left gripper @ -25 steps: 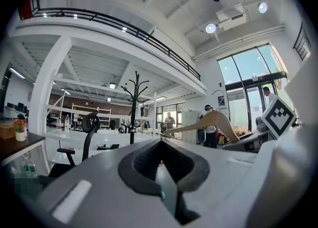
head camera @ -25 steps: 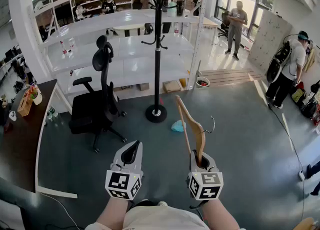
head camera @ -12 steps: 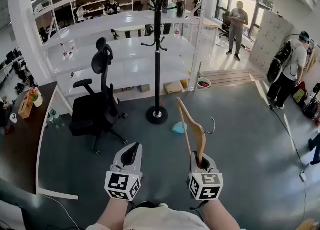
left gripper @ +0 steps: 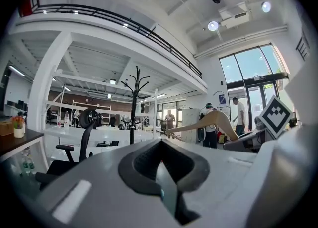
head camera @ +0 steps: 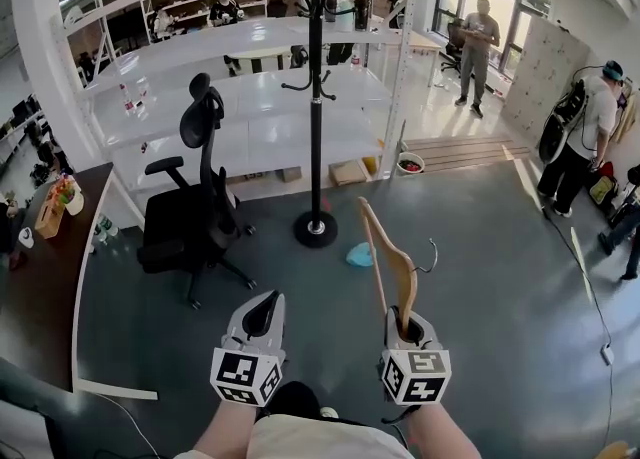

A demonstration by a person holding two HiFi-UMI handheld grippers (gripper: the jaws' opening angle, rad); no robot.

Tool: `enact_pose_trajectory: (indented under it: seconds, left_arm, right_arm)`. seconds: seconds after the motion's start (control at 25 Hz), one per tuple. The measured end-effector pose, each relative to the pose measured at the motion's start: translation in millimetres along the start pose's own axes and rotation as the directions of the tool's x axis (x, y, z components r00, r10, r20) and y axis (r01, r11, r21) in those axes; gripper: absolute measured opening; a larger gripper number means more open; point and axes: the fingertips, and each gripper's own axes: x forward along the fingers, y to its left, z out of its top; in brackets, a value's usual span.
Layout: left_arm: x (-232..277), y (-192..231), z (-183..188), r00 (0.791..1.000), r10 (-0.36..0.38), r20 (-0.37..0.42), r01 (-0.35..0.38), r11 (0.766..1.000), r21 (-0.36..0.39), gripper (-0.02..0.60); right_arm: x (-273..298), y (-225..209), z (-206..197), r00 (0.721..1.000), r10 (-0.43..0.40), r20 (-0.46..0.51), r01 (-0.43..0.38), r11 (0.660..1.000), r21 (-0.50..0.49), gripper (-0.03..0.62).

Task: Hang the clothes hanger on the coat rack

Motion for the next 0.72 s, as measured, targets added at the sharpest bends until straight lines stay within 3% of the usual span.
enact_pose_trajectory:
  seconds: [0.32, 0.72]
  left_arm:
    - [39, 43, -20, 0.999, -0.017, -0.041, 0.016, 1.000, -0.026, 0.000]
    - [138, 145, -3, 0.997, -0.067, -0.032, 0.068, 0.998, 0.015, 0.000]
  right_arm:
    - [55, 6, 1, 0.999, 0.000, -0.038, 0.000, 1.000, 0.013, 0.034]
    - [180, 11, 54, 0.998, -0.052, -0.031, 0.052, 0.999, 0.001, 0.034]
